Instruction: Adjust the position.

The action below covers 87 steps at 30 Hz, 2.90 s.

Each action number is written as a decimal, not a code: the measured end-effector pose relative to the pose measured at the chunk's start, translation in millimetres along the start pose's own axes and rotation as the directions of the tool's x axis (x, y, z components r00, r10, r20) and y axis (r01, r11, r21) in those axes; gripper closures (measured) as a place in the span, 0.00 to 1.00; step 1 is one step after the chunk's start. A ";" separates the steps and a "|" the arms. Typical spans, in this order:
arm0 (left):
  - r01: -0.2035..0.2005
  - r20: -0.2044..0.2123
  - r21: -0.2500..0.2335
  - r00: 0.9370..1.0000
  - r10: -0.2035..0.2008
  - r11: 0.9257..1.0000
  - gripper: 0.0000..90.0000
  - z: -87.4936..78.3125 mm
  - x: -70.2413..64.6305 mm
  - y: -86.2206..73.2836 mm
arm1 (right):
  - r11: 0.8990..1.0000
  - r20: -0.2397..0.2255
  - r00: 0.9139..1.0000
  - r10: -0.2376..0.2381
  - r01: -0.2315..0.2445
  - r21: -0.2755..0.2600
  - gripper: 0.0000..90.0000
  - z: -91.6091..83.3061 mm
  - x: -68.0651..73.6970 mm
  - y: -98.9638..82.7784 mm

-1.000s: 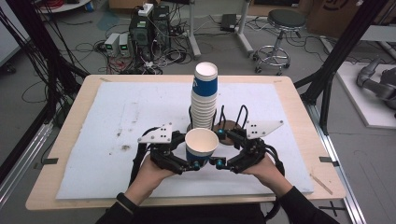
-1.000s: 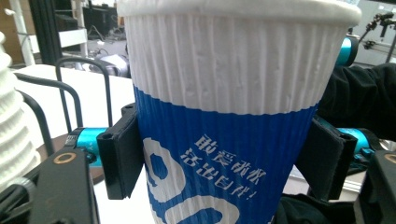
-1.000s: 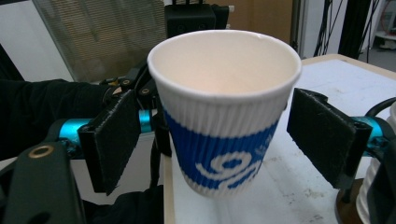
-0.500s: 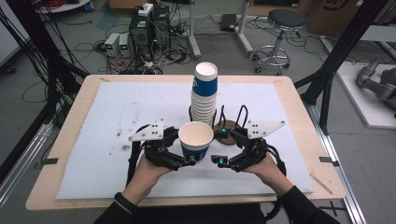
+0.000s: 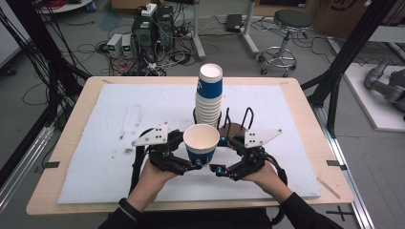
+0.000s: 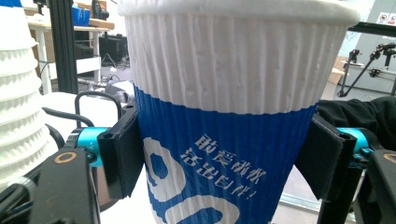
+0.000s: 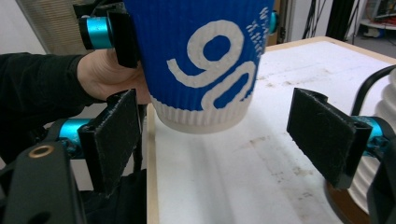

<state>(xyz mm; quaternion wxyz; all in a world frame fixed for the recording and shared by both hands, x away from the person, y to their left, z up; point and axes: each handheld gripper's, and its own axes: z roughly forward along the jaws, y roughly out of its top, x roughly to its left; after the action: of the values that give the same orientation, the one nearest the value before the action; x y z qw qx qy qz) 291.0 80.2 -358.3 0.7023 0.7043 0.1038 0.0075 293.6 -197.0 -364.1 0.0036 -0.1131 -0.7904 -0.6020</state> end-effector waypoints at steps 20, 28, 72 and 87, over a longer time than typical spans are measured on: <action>-0.002 0.013 -0.007 1.000 0.002 1.000 0.28 11.6 -5.9 -7.0 | 1.000 -0.032 0.999 0.010 -0.010 -0.013 0.33 18.5 6.6 -6.9; -0.006 0.010 0.020 1.000 0.005 1.000 0.25 11.7 -5.9 -4.7 | 1.000 -0.031 0.999 -0.015 0.015 0.004 0.34 16.8 5.6 -6.6; 0.026 0.081 0.007 0.996 -0.027 1.000 0.21 12.9 -7.6 0.3 | 0.999 -0.072 0.997 -0.011 0.008 -0.038 0.31 18.8 10.0 -5.9; 0.025 0.082 -0.011 0.996 -0.024 1.000 0.22 10.6 -9.1 4.7 | 0.999 -0.079 0.996 -0.032 0.030 -0.033 0.31 21.9 10.8 -7.7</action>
<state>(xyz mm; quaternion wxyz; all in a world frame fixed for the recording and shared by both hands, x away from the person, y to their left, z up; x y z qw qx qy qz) 284.3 68.4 -352.6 0.7101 0.6985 0.0834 -0.0296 284.5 -176.2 -375.9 0.0237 -0.0769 -0.7818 -0.6183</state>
